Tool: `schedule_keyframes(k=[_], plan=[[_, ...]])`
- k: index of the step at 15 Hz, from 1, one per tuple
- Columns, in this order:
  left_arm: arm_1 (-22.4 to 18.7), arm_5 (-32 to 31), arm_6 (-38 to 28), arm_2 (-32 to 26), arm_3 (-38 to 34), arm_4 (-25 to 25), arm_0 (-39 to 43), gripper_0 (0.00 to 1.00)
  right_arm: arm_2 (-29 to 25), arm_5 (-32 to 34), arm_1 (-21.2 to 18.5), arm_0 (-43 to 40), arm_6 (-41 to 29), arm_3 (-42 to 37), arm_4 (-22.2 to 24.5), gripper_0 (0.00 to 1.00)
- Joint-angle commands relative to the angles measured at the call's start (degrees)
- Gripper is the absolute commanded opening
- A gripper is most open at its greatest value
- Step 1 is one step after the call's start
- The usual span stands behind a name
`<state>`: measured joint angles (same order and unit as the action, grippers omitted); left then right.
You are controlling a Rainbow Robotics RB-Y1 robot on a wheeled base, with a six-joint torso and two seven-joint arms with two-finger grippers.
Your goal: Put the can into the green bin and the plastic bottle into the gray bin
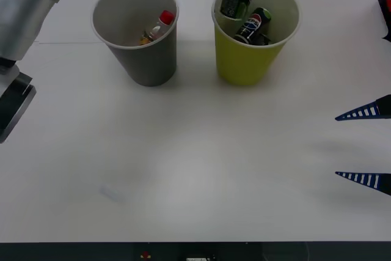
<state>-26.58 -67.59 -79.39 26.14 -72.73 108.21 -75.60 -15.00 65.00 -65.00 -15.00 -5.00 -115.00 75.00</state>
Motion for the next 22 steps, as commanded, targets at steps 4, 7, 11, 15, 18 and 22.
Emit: schedule_keyframes(k=[4, 7, 11, 15, 18, 22], plan=[[5.5, 6.7, 3.6, 3.7, 10.7, 5.2, -4.5, 0.00, 0.0, 0.0, 0.0, 0.0, 0.0, 0.0, 0.0, 1.00], [6.0, 7.8, 3.7, 5.2, 11.3, 5.6, -4.6, 0.00, 0.0, 0.0, 0.0, 0.0, 0.0, 0.0, 0.0, 1.00], [6.7, 7.8, 4.7, 5.2, 11.3, 5.8, -4.6, 1.00, 0.0, 0.0, 0.0, 0.0, 0.0, 0.0, 0.0, 1.00], [6.7, 7.8, 6.6, 5.1, 11.3, 5.1, -4.6, 1.00, 0.0, 0.0, 0.0, 0.0, 0.0, 0.0, 0.0, 1.00], [5.1, 7.7, 12.1, 4.7, 11.3, 1.7, -4.5, 1.00, 0.0, 0.0, 0.0, 0.0, 0.0, 0.0, 0.0, 1.00], [0.6, 7.6, 15.5, 3.6, 6.1, -3.5, 0.1, 1.00, 0.0, 0.0, 0.0, 0.0, 0.0, 0.0, 0.0, 1.00]])
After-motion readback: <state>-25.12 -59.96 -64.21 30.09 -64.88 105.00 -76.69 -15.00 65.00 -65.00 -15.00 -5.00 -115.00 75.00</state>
